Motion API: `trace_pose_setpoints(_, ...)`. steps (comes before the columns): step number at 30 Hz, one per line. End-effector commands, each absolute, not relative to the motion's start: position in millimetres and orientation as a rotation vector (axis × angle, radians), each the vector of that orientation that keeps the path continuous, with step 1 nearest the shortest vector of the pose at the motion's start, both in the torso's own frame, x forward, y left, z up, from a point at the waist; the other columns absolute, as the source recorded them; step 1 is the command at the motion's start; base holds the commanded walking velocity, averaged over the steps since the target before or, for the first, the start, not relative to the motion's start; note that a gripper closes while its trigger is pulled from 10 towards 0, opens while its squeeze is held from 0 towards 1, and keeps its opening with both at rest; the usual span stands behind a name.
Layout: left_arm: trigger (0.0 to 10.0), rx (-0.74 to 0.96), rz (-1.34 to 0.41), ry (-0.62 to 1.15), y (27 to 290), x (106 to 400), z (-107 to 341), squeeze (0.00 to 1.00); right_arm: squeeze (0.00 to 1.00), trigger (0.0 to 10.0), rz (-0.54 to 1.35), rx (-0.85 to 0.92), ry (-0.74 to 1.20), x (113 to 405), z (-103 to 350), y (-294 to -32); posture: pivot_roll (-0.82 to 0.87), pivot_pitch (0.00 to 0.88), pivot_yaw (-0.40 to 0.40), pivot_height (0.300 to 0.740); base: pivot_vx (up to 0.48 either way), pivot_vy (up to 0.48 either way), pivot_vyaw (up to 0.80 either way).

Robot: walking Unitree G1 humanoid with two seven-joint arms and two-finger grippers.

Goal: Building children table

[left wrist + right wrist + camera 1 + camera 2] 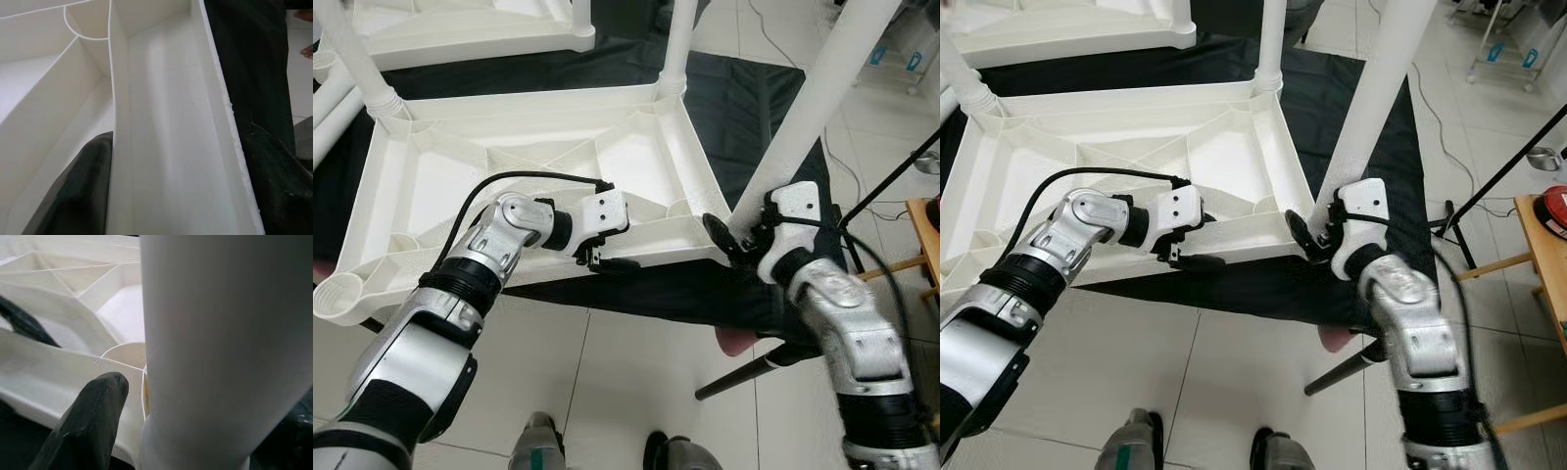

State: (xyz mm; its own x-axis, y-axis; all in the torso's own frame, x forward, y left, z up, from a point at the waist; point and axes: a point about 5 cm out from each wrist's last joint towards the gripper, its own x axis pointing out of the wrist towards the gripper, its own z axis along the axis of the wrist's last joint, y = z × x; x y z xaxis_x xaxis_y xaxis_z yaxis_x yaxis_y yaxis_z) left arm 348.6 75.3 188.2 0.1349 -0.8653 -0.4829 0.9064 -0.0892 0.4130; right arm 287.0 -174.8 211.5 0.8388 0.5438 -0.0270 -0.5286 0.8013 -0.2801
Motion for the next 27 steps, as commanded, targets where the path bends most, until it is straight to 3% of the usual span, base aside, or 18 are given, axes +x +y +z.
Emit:
trace_pose_setpoints(1,0.0,0.922,-1.922,-0.114,37,311,202,0.0,0.0,10.0,0.97,-0.284,-0.104,270,221,-134,0.14,0.18,-0.025,0.74,0.0,0.0,0.0)
trace_pose_setpoints(5,0.0,0.955,-1.96,-0.116,46,302,200,0.0,0.0,10.0,1.121,-0.315,0.009,268,212,-147,0.14,0.182,-0.027,0.74,0.0,0.0,0.0)
trace_pose_setpoints(11,0.0,0.955,-1.963,-0.128,46,300,202,0.0,0.0,10.0,1.146,-0.303,0.024,272,205,-143,0.15,0.184,-0.029,0.74,0.0,0.0,0.0)
trace_pose_setpoints(12,0.0,0.952,-1.958,-0.134,45,300,203,0.0,0.0,0.0,1.094,-0.281,0.012,277,202,-138,0.15,0.184,-0.028,0.74,0.0,0.0,0.0)
trace_pose_setpoints(16,0.0,0.94,-1.94,-0.151,39,301,207,0.0,0.0,0.0,0.878,-0.242,0.002,293,191,-130,0.14,0.185,-0.025,0.74,0.0,0.0,0.0)
trace_pose_setpoints(20,0.0,0.94,-1.937,-0.153,39,302,208,0.0,0.0,0.0,0.856,-0.238,0.011,295,189,-130,0.14,0.185,-0.025,0.74,0.0,0.0,0.0)
trace_pose_setpoints(23,0.0,0.918,-1.906,-0.191,22,307,215,0.0,0.0,0.0,0.454,-0.23,-0.011,311,186,-141,0.14,0.189,-0.022,0.74,0.0,0.0,0.0)
trace_pose_setpoints(24,0.0,0.918,-1.906,-0.191,22,307,215,0.0,0.0,0.0,0.454,-0.23,-0.011,311,186,-141,0.14,0.189,-0.022,0.74,0.0,0.0,0.0)
trace_pose_setpoints(26,0.0,0.901,-1.879,-0.215,8,313,223,0.0,0.0,0.0,0.189,-0.23,-0.005,314,184,-150,0.14,0.187,-0.019,0.74,0.0,0.0,0.0)
trace_pose_setpoints(27,0.0,0.901,-1.879,-0.215,8,313,223,0.0,0.0,0.0,0.189,-0.23,-0.005,314,184,-150,0.14,0.187,-0.019,0.74,0.0,0.0,0.0)
